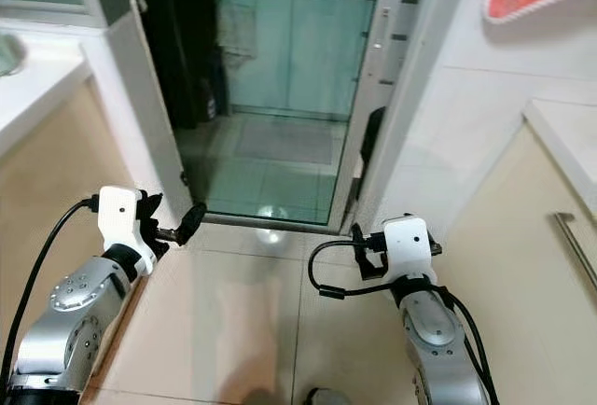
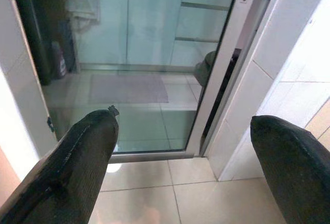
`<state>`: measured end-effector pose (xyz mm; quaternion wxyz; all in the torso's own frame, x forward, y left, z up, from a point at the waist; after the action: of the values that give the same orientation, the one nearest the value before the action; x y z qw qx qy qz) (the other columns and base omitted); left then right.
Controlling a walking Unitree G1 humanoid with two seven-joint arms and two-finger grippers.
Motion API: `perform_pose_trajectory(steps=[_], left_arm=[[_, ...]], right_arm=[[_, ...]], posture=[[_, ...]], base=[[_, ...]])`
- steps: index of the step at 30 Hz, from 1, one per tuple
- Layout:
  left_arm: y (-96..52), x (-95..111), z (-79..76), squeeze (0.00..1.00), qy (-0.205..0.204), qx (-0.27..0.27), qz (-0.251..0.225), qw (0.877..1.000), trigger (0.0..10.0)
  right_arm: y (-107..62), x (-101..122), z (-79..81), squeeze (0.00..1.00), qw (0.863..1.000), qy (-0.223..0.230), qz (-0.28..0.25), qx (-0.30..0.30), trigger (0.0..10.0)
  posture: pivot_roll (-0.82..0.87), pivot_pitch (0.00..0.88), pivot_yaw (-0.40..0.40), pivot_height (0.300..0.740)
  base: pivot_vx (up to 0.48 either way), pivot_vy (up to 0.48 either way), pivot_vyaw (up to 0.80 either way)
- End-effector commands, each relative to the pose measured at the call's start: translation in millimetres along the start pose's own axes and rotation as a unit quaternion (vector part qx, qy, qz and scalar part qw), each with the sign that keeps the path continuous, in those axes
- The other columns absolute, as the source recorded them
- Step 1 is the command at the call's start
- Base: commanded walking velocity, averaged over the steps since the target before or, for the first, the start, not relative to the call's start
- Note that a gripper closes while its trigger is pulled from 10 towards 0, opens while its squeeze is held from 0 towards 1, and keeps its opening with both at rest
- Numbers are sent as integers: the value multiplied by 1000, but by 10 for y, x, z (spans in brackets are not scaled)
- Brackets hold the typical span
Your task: Restocking fridge
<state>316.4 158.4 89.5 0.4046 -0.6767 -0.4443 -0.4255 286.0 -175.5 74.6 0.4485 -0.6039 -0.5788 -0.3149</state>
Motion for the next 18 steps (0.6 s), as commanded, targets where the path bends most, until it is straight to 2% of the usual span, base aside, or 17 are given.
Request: perform_pose_trajectory(steps=[1,13,14,16,18], left_arm=[[13,16,-20,0,2,-3,0,1000,10000],[14,10,-23,0,2,-4,1,1000,10000],[-79,2,-11,0,15,-1,10,1000,10000],[-211,-15,-19,0,33,-1,22,999,10000],[-274,-51,-20,0,41,2,30,999,10000]], right_arm=[[10,12,-7,0,1000,-2,1,0,10000],[11,15,-6,0,1000,0,-2,-1,10000],[94,39,113,0,1000,15,-4,13,10000],[189,93,275,0,999,33,-10,34,10000],[207,107,338,0,998,35,-10,44,10000]], posture=[[-158,5,8,740],[-156,2,10,740],[1,64,0,740],[6,80,-4,740],[8,90,-5,740]], base=[[0,0,0],[0,0,0],[0,0,0],[0,0,0],[0,0,0]])
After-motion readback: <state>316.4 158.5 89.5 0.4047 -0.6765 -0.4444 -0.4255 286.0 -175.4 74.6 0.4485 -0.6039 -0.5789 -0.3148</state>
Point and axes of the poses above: a point about 5 cm out from each wrist's last joint towards the gripper, its own y axis pointing out of the wrist towards the gripper, its own x axis along the axis of the wrist's last joint, z = x × y, the point moved 5 cm from there along y, pointing out of the wrist towards the gripper, and after that the axes turned 13 degrees about -y, right-handed, at the moved point
